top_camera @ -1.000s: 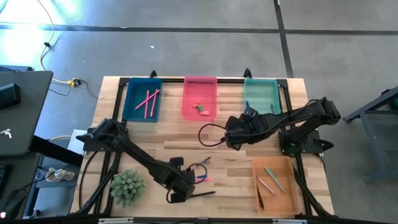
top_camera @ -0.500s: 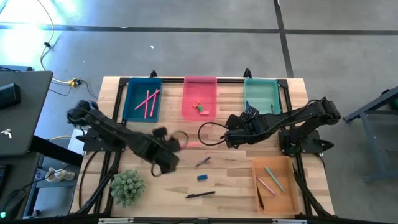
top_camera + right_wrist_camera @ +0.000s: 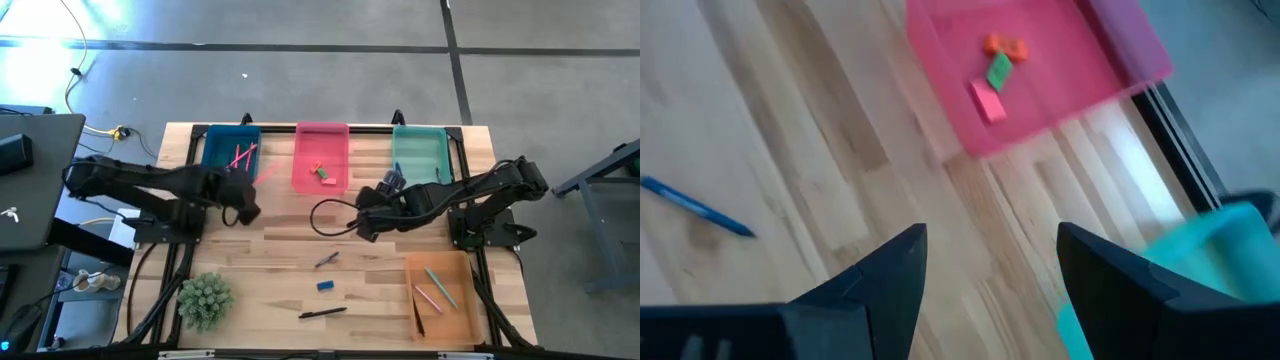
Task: Sort crayons/erasers/pens/pencils in bins
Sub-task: Put the pink pencil into the blue bin
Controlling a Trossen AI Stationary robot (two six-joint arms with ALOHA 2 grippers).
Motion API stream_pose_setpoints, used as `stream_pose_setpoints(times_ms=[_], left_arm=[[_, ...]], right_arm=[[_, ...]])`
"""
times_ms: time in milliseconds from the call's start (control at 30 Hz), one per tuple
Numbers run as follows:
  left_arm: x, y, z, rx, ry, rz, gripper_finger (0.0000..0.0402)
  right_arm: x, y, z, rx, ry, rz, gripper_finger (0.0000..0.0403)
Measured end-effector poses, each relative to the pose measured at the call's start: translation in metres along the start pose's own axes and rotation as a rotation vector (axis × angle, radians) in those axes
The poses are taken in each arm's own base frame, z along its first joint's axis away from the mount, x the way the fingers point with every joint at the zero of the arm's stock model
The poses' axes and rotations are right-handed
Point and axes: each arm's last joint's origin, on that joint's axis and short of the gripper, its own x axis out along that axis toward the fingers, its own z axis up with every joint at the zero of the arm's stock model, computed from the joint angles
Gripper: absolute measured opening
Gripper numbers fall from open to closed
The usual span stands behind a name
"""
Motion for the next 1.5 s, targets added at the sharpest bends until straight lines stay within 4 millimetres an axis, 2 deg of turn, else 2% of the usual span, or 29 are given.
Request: stream_pose_setpoints(times_ms=[267,467,600,833,1033,1300,1500], left_arm=[[0.020,0.053,-0.004,-0.146,0.038,0.092,0.0003],[0.037,0.080,-0.001,-0.167,0.099,0.145,0.0003],[0.046,0.096,0.006,-0.204,0.085,0.095,0.0003],[0.060,0.124,0.005,-0.333,0.160,0.087,0.0003],[0.072,0.136,0.007,-0.371,0.212,0.088,0.0010],[0.094,0.140,0.011,-0.380,0.294,0.081,0.0015],[0.103,0.142,0.014,-0.381,0.312,0.088,0.0043]], right_arm=[[-0.001,0.010,0.017,0.036,-0.124,0.144,0.0216],[-0.001,0.012,0.032,0.108,-0.208,0.258,0.0216],[0.001,0.010,0.038,0.143,-0.239,0.267,0.0216],[0.006,0.003,0.042,0.243,-0.231,0.261,0.0216],[0.009,-0.002,0.044,0.268,-0.227,0.250,0.0216],[0.012,-0.005,0.046,0.303,-0.197,0.294,0.0216],[0.012,-0.005,0.046,0.342,-0.185,0.308,0.0216]])
